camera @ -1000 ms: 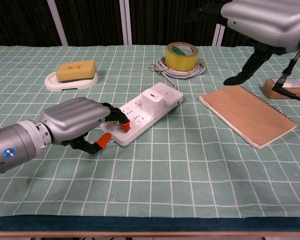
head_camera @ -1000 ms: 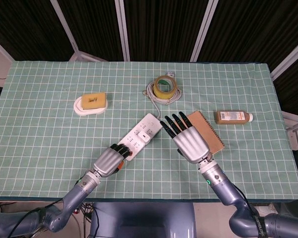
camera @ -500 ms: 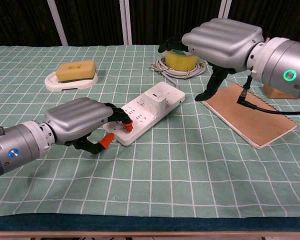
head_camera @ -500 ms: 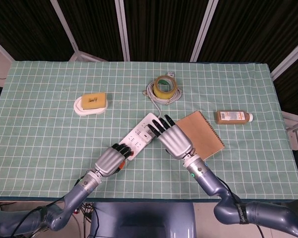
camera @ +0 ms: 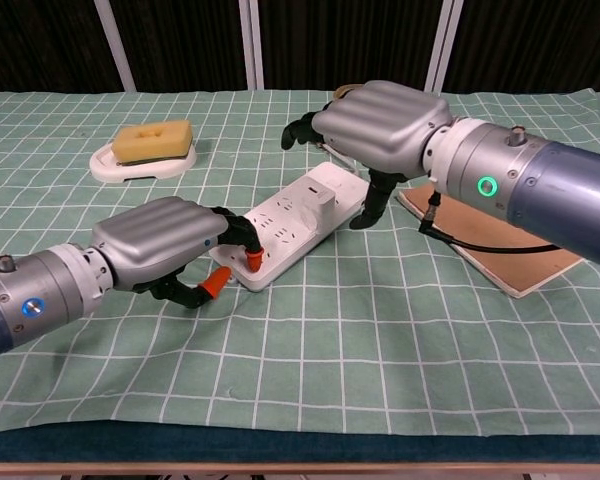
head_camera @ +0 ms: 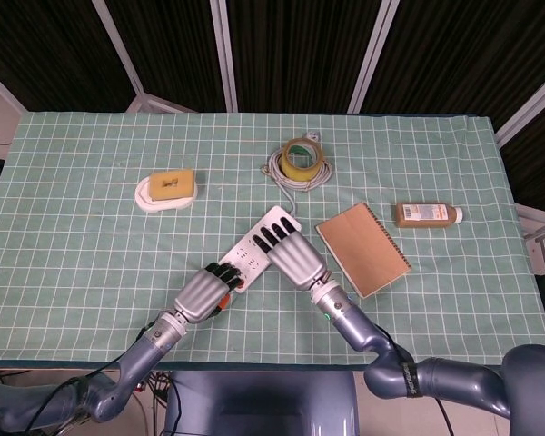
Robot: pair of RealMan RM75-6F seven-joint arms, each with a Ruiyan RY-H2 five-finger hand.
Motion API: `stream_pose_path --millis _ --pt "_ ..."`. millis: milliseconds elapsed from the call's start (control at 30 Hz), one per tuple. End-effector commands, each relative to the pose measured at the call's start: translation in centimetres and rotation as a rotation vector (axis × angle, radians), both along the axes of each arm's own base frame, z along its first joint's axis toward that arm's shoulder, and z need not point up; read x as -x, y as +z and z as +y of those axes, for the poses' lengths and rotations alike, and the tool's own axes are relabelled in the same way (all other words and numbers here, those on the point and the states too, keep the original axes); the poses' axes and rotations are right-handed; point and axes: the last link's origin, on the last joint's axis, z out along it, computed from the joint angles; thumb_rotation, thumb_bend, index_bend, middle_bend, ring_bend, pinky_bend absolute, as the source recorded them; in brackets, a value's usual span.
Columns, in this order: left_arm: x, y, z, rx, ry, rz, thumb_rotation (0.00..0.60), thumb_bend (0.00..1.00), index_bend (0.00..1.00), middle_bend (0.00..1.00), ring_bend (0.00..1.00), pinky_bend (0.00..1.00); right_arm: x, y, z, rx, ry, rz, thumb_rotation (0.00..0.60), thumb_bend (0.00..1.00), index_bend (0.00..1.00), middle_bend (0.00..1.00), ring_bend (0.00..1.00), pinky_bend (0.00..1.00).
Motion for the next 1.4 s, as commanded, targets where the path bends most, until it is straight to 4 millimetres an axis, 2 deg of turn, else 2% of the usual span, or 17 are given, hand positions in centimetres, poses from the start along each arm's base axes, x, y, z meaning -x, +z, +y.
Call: stream_pose_path --millis 33,367,867,1133,1400 --pt "0.0 0.0 0.0 0.0 0.003 0.0 0.6 0.6 0.36 0.31 0.19 0.29 0.0 -0.7 -0.2 -0.008 -0.01 0.01 0.6 0.17 0.19 0.21 0.23 0.2" --pt "-0.2 -0.1 0.0 -0.001 0.015 -0.013 0.6 0.61 0.36 0.31 0.19 0.29 0.3 -2.4 -1.4 -0.021 -0.051 0.023 0.6 0.17 0.22 0.23 0.23 0.21" --pt "-0.3 -0.4 0.2 0.007 0.014 -0.017 0.6 0.6 0.36 0.3 0.19 0.29 0.3 -4.5 -2.2 -0.038 -0.062 0.007 0.6 0.17 0.28 0.27 0.27 0.27" --pt "-0.3 -0.6 0.1 0.014 0.01 -0.018 0.6 0.6 0.36 0.3 0.19 0.29 0.0 -5.1 -2.9 -0.03 -0.055 0.007 0.6 0.25 0.31 0.29 0.29 0.29" --pt "-0.2 -0.7 0.1 0.018 0.016 -0.02 0.6 0.6 0.36 0.3 0.19 0.29 0.3 -5.6 -3.3 -0.026 -0.064 0.013 0.6 0.26 0.32 0.3 0.29 0.29"
